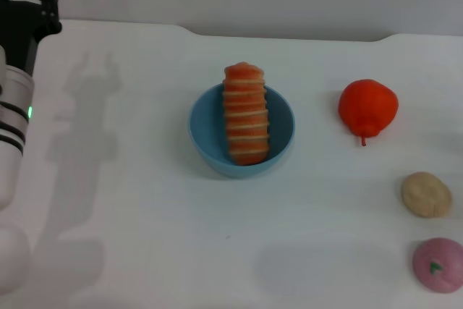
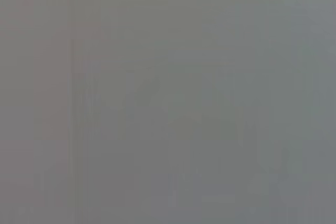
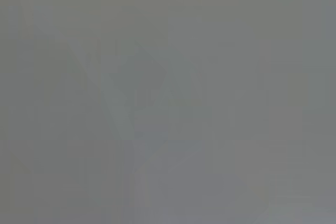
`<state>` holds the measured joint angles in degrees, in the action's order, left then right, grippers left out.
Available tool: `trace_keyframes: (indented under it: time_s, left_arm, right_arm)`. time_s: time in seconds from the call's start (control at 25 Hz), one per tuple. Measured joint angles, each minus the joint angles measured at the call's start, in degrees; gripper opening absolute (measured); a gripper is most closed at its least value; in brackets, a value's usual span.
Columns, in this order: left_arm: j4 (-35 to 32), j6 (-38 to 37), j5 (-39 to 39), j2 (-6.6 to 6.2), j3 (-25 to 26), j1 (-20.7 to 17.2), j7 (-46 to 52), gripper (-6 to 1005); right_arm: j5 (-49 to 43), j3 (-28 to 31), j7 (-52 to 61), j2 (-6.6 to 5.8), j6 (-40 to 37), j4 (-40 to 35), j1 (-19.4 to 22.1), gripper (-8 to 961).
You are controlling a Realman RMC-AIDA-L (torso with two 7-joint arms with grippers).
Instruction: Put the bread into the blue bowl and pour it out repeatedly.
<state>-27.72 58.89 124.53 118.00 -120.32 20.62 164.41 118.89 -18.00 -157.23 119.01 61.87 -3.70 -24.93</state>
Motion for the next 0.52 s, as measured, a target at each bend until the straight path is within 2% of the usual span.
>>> trace_keyframes:
  time_s: [0.24,0.52]
  left_arm:
    - [1.65,4.03,0.05,0.31,-4.56,0.23,0.08,388]
    - [1.42,0.86,-0.37,0.50,-4.75,0.33,0.24,389]
  right_arm:
    - [-0.80,-1.64,-6.42,0.13,-1.28,1.86,-1.37,475]
    - [-1.07,-3.82,-7.12,0.26,-0.94,1.93,-1.38,475]
